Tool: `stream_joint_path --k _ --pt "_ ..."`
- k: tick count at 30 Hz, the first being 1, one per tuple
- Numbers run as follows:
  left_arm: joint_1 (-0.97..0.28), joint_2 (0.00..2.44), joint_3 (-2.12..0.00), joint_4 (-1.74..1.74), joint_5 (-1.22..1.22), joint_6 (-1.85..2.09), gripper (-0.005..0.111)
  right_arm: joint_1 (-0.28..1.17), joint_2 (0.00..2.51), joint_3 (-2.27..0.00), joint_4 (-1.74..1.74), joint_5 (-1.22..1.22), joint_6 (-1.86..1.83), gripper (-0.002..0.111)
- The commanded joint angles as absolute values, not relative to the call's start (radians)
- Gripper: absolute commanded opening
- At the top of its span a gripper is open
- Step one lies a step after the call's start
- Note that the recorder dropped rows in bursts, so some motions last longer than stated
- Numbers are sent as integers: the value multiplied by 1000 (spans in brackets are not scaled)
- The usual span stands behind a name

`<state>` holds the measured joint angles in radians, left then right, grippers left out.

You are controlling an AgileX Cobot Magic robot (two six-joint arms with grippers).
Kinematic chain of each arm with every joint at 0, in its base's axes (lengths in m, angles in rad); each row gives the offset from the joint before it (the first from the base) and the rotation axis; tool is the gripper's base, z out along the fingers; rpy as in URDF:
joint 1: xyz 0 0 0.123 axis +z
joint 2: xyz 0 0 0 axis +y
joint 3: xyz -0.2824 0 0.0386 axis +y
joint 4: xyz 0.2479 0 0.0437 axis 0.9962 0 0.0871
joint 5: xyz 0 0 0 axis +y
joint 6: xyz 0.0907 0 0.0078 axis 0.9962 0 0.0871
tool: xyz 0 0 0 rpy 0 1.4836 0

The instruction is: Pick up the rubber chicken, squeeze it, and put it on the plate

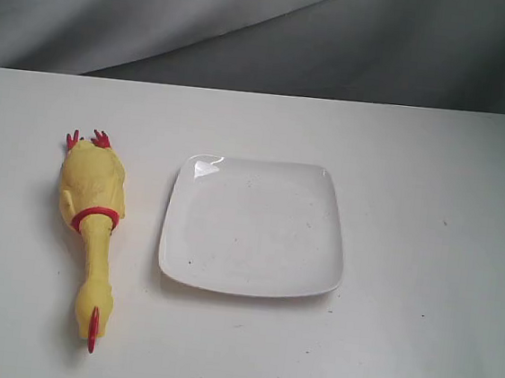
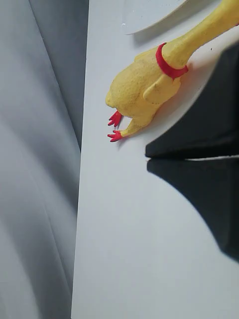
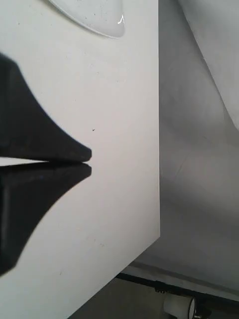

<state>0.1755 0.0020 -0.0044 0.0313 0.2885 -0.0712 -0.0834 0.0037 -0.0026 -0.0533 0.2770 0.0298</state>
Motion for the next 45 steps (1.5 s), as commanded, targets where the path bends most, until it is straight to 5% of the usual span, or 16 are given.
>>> stream_joint_path --k 1,6,14,17,22,30,33,37,45 --pt "180 0 0 32 281 -74 0 -92 0 0 -49 274 30 0" --pt "180 0 0 32 281 -74 0 -92 0 0 -62 258 26 0" --pt "180 0 0 32 281 -74 0 -92 0 0 -37 -566 30 0" --pt "180 0 0 32 281 -74 0 -92 0 0 -37 -689 40 0" --pt "180 0 0 32 281 -74 0 -92 0 0 -18 -864 595 0" --pt "180 0 0 32 281 -74 0 -92 0 0 276 -1172 613 0" --pt "180 0 0 32 281 -74 0 -92 0 0 253 -1099 627 0" --pt "180 0 0 32 281 -74 0 -92 38 -224 -160 -388 645 0" --pt "180 0 0 32 281 -74 0 -55 509 -636 -1102 -290 1338 0"
